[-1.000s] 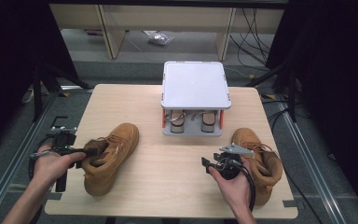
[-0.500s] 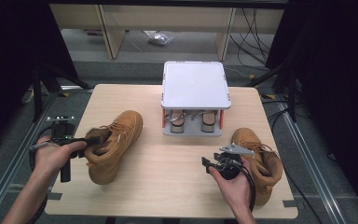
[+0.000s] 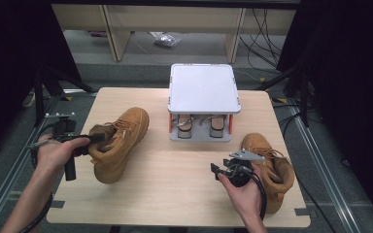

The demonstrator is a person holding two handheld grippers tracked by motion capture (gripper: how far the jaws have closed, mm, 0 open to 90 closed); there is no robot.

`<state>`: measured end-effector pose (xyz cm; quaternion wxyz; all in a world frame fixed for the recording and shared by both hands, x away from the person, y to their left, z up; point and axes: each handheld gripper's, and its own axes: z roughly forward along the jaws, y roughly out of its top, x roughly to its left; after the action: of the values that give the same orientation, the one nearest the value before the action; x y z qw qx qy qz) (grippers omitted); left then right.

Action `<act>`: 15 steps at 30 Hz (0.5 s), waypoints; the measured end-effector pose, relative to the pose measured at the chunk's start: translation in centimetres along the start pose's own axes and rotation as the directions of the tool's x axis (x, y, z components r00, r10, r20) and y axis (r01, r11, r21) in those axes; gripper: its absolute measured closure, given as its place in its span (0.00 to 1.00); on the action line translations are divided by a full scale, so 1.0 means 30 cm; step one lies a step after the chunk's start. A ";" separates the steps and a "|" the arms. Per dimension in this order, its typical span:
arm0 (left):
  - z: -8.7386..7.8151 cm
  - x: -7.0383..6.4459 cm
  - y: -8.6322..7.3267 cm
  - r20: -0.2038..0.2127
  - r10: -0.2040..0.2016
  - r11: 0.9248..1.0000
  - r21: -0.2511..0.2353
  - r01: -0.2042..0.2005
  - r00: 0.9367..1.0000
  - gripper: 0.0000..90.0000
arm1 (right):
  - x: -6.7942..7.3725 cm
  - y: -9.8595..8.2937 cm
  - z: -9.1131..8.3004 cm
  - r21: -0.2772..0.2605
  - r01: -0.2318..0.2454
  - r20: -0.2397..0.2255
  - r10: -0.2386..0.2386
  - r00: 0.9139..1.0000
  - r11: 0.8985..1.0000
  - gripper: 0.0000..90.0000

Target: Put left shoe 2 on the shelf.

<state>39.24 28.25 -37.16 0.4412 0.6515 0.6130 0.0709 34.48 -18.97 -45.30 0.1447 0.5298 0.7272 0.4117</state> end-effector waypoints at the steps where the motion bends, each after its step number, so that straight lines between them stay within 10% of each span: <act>1: 0.001 -0.001 0.004 -0.002 -0.004 1.000 -0.006 0.004 1.000 0.93 | 0.001 0.000 0.000 0.003 -0.003 -0.002 0.003 1.000 1.000 0.51; 15: 0.005 0.004 0.049 0.010 -0.033 0.999 -0.039 0.033 0.999 0.93 | -0.009 0.001 -0.001 -0.001 0.031 0.003 -0.031 1.000 1.000 0.51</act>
<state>40.44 28.48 -36.35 0.4579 0.6329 0.6201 0.0722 34.58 -19.22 -45.32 0.1524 0.5187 0.7350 0.4093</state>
